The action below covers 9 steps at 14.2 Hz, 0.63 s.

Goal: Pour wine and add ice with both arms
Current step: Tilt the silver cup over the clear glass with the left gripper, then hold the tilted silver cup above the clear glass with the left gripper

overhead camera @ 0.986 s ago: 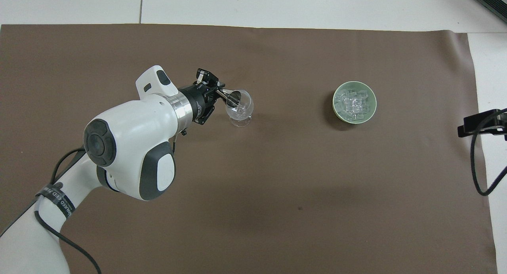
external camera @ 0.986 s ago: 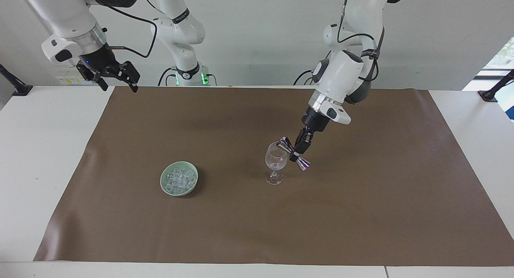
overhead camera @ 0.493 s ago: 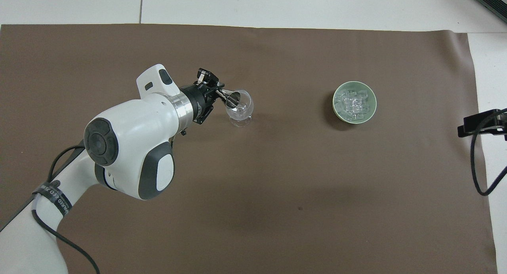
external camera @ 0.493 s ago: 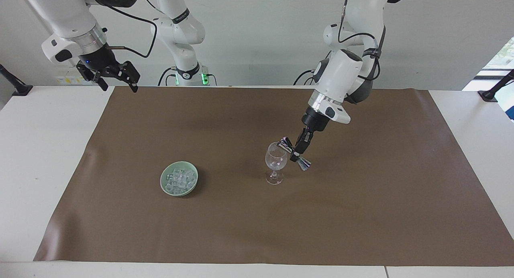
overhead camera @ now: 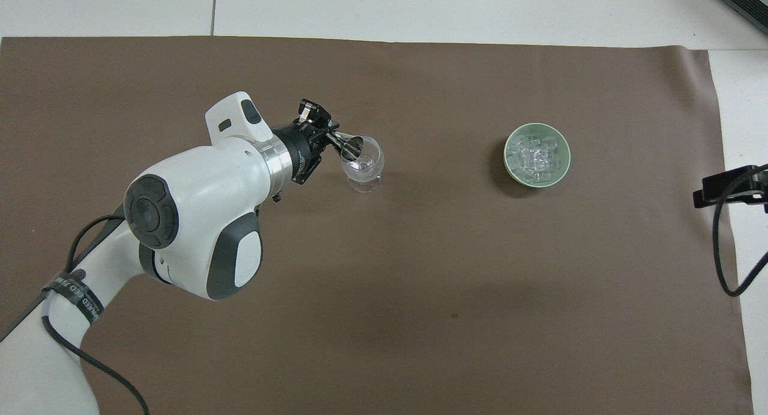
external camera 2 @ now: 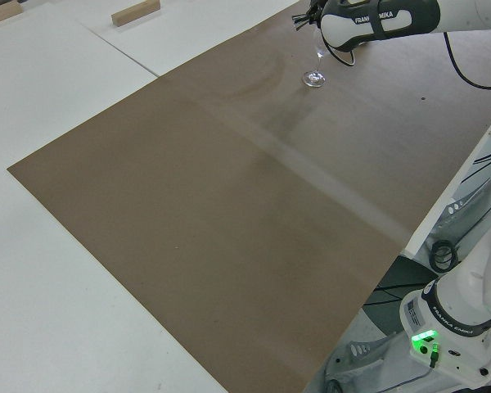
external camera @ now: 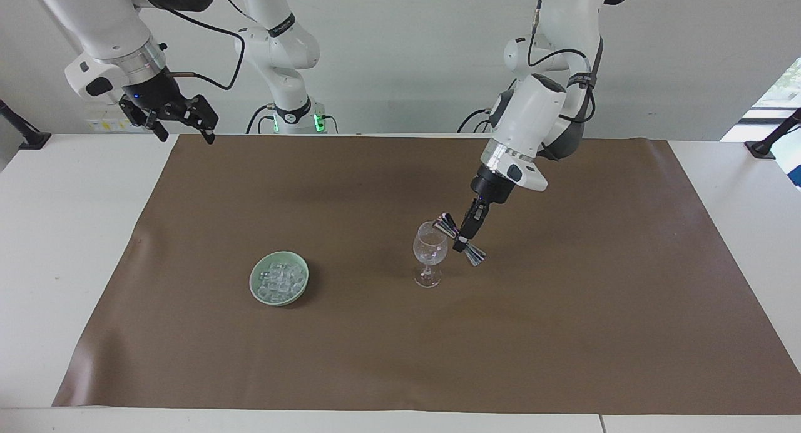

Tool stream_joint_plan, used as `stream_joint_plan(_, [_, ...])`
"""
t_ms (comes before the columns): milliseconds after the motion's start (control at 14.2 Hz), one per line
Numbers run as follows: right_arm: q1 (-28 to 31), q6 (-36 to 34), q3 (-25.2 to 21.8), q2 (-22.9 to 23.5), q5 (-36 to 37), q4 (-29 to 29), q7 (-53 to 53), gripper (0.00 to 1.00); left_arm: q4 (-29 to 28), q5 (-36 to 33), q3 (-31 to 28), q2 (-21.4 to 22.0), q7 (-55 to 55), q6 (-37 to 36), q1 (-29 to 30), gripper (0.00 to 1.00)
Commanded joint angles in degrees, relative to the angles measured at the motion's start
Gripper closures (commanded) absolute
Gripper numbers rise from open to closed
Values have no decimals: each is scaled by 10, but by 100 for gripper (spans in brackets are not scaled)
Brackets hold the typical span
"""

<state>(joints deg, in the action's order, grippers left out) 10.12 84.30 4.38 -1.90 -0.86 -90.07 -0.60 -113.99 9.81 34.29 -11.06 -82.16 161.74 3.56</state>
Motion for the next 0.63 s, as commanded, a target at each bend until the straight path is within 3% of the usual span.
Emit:
stream_joint_plan(0, [3, 9, 2, -5, -2, -5, -15, 0, 10, -20, -1, 4, -12, -19, 4, 100])
stream_joint_plan(564, [3, 9, 2, -5, -2, -5, -15, 0, 38, -64, -1, -11, -14, -36, 4, 100])
